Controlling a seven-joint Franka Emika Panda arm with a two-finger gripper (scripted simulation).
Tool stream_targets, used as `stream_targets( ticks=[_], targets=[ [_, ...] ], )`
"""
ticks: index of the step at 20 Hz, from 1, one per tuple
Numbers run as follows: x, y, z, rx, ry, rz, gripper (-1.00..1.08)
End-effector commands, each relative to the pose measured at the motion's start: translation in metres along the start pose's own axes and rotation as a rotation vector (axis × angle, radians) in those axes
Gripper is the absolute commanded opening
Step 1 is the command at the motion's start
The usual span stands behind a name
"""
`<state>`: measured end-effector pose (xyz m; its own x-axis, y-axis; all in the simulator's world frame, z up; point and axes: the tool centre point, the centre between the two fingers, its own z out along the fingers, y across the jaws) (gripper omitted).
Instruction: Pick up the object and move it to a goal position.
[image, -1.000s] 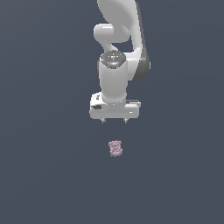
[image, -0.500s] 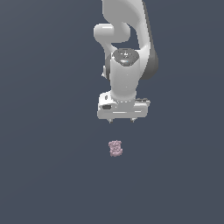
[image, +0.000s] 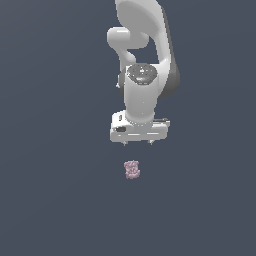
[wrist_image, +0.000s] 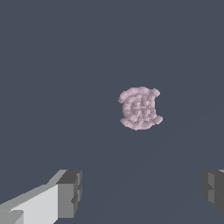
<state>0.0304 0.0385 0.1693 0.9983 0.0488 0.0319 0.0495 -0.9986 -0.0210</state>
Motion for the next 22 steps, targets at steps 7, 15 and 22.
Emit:
stream_targets(
  ticks=[7, 15, 22],
  targets=[
    [0.03, 0.012, 0.033, -0.009, -0.016, -0.043, 1.0],
    [0.05, 0.022, 0.061, -0.017, -0.029, -0.076, 1.0],
    [0.054, 0.025, 0.069, -0.02, -0.033, -0.085, 1.0]
  ],
)
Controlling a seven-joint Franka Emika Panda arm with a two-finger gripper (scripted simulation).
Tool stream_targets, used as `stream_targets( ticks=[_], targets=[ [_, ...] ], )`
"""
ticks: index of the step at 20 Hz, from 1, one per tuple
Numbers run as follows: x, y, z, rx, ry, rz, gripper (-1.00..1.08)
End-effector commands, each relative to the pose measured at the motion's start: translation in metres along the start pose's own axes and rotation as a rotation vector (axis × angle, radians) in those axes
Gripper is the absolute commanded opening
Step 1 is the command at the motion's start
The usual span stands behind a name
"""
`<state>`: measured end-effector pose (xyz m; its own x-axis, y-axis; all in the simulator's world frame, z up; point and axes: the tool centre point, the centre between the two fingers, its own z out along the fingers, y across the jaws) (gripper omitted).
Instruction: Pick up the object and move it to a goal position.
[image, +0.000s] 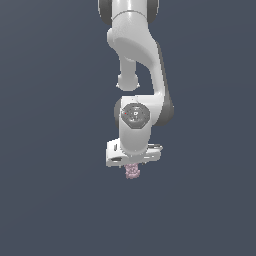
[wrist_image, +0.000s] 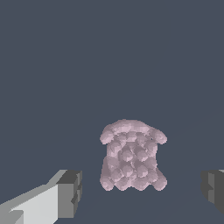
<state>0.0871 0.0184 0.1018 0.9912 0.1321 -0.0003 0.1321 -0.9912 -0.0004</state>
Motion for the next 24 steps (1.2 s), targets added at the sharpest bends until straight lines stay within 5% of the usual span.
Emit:
stream_targets(
  ticks=[1, 19, 20, 24],
  targets=[
    [0.0, 0.0, 0.0, 0.0, 0.0, 0.0, 1.0],
    [0.001, 0.0, 0.051, 0.0, 0.0, -0.002, 1.0],
    [0.001, 0.0, 0.051, 0.0, 0.0, -0.002, -1.0],
    [0.001, 0.0, 0.051, 0.0, 0.0, -0.002, -1.0]
  ],
)
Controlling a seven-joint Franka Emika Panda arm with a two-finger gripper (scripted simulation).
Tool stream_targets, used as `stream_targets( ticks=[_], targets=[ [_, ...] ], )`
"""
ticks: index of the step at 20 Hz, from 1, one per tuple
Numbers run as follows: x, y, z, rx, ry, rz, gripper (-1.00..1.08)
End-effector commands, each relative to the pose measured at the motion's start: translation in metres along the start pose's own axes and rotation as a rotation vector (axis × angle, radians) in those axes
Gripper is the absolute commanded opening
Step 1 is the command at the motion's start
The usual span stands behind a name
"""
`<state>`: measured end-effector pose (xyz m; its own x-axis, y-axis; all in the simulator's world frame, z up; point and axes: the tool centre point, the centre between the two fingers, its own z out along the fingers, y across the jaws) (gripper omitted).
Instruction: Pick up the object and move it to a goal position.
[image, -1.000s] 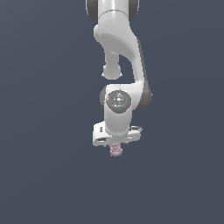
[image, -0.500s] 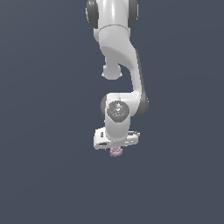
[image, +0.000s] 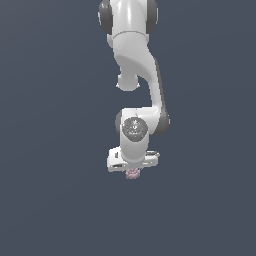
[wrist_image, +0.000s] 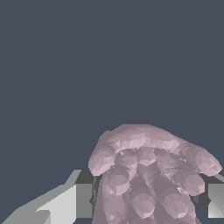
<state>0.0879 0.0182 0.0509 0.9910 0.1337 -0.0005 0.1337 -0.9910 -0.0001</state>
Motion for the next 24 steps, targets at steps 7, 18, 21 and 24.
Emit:
stream_targets(
  ticks=[7, 18, 21, 24],
  targets=[
    [0.0, 0.0, 0.0, 0.0, 0.0, 0.0, -1.0],
    [-0.018, 0.009, -0.013, 0.0, 0.0, 0.0, -1.0],
    [-0.029, 0.015, -0.02, 0.0, 0.0, 0.0, -1.0],
    [-0.043, 0.022, -0.03, 0.0, 0.0, 0.0, -1.0]
  ],
)
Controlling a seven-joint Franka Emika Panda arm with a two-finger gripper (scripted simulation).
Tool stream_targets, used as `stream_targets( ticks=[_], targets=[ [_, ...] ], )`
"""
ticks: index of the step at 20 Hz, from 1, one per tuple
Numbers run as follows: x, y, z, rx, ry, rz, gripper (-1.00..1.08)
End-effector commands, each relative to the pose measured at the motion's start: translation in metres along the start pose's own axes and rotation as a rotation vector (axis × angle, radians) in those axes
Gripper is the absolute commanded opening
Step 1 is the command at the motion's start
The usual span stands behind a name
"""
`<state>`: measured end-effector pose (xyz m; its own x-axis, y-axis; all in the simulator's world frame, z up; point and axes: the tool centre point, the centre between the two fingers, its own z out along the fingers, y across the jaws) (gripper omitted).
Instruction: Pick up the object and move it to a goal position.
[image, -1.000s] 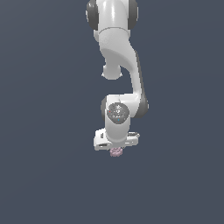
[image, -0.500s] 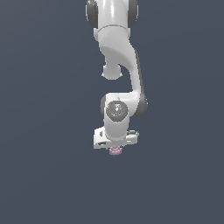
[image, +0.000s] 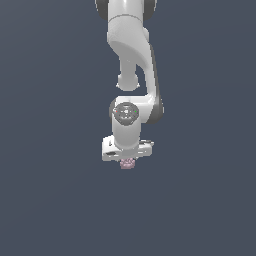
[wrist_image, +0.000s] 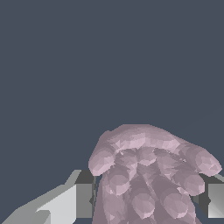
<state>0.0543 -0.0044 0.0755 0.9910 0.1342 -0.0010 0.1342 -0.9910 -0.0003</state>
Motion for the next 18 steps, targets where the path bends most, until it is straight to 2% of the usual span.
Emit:
stream_targets(
  ticks=[1, 18],
  targets=[
    [-0.013, 0.007, -0.009, 0.0, 0.001, 0.0, -1.0],
    [-0.128, 0.067, -0.09, 0.0, 0.001, 0.001, -1.0]
  ],
)
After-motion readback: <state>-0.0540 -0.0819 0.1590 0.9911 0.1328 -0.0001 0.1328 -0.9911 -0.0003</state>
